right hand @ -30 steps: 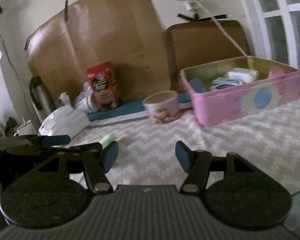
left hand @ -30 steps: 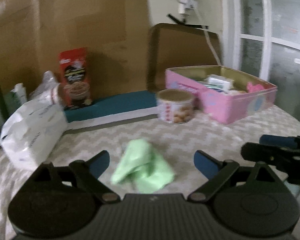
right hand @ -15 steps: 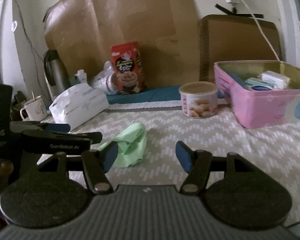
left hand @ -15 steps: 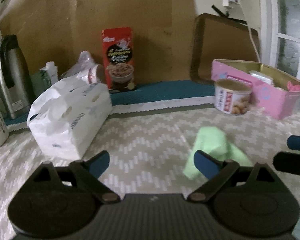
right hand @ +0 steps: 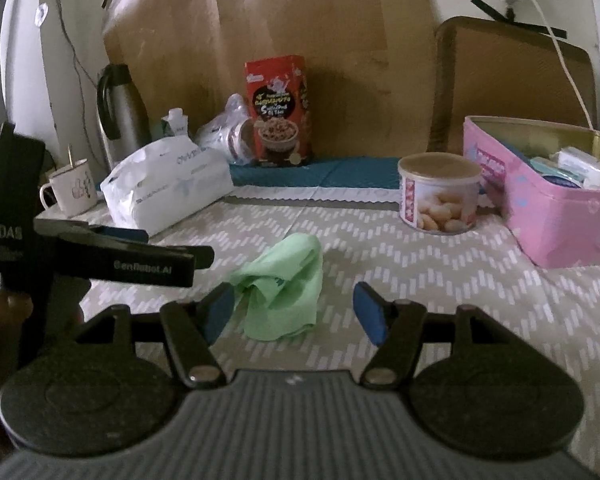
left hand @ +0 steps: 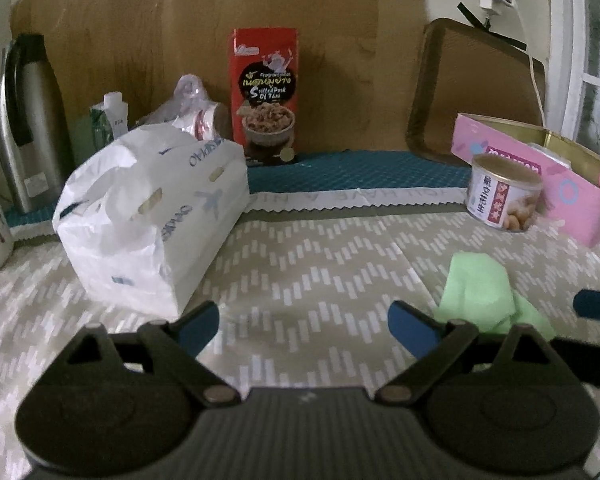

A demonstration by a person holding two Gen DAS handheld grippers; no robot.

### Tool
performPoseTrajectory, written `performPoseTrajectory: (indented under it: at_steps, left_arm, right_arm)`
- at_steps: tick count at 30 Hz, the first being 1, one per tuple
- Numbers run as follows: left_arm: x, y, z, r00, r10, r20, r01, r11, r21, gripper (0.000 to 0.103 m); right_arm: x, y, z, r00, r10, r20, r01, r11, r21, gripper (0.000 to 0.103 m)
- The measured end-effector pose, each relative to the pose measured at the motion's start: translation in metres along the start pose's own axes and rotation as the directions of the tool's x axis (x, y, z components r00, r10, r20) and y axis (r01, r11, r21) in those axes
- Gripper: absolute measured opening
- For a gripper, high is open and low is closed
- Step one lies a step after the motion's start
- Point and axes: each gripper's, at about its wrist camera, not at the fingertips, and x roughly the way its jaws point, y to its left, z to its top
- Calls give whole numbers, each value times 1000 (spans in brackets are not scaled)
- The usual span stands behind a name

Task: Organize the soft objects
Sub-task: 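Reach the right gripper to the light green cloth and grasp it, then carry the green cloth with the right gripper into the tin and release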

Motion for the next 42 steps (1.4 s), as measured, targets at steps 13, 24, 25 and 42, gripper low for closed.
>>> performPoseTrajectory:
  at_steps: [13,24,25,42]
  left_arm:
    - [2,12,-1,999,-40,-21,38,995,-88,94]
    - [-8,-61,14,953,-297,-58,299,954,25,69]
    - [0,-70,13,942,-319,-101,324,946,32,51]
    - [20,-225,114,770,-636,-61,638,762,107,21]
  right_arm:
    - [33,11,3,997,24,-74,-32,994,-101,29]
    - [15,5,-11,996,69,-58,-79,980,-181,8]
    - [11,5,-13,997,65,-51,-74,978,-193,8]
    - [-67,-95,6,945,-136,298,175,978,-110,8]
